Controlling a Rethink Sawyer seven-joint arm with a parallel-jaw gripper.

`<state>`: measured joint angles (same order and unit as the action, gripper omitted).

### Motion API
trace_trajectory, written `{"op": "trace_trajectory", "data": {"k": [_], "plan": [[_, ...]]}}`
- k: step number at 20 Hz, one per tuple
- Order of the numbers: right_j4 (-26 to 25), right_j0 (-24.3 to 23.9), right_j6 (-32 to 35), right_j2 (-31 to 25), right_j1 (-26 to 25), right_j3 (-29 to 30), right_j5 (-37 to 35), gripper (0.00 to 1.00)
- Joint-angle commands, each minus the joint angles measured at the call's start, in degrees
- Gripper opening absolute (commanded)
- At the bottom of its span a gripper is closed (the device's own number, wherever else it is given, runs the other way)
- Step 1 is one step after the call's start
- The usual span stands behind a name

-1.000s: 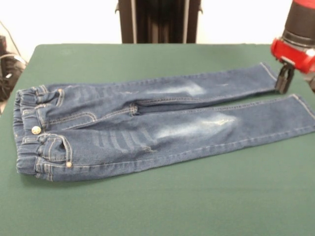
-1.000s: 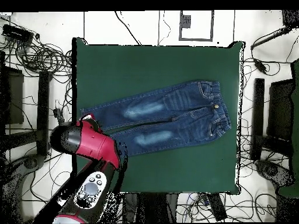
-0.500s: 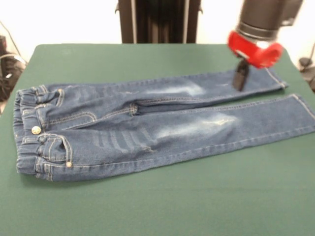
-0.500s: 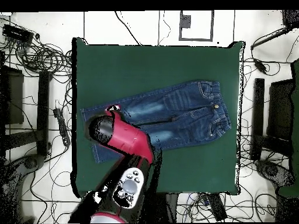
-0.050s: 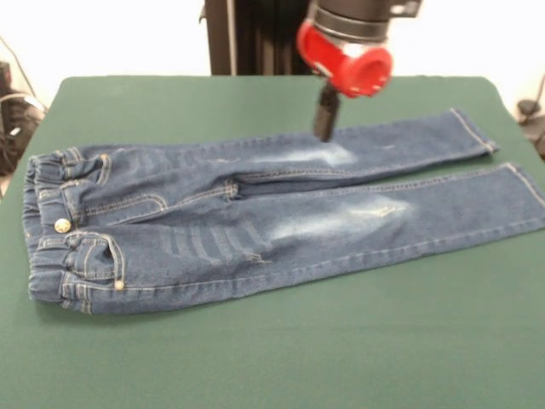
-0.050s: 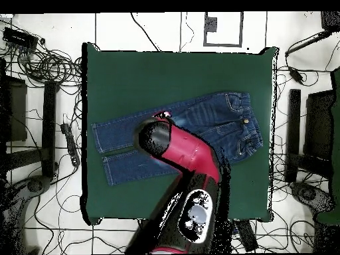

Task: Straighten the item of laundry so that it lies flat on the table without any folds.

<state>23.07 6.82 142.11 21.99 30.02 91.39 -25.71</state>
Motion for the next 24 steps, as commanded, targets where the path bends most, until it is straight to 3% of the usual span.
{"op": "trace_trajectory", "data": {"k": [1, 10, 16, 24], "plan": [[-7.8, -5.4, -7.6, -8.4, -4.0, -6.5, -5.8, 0.0], [-16.0, -11.1, -9.8, -12.4, -7.6, -13.9, -6.3, 0.0], [-19.6, -15.0, -11.0, -16.5, -8.7, -15.8, -7.3, 0.0], [-23.3, -16.6, -9.3, -18.7, -10.9, -18.8, -8.7, 0.0]]}}
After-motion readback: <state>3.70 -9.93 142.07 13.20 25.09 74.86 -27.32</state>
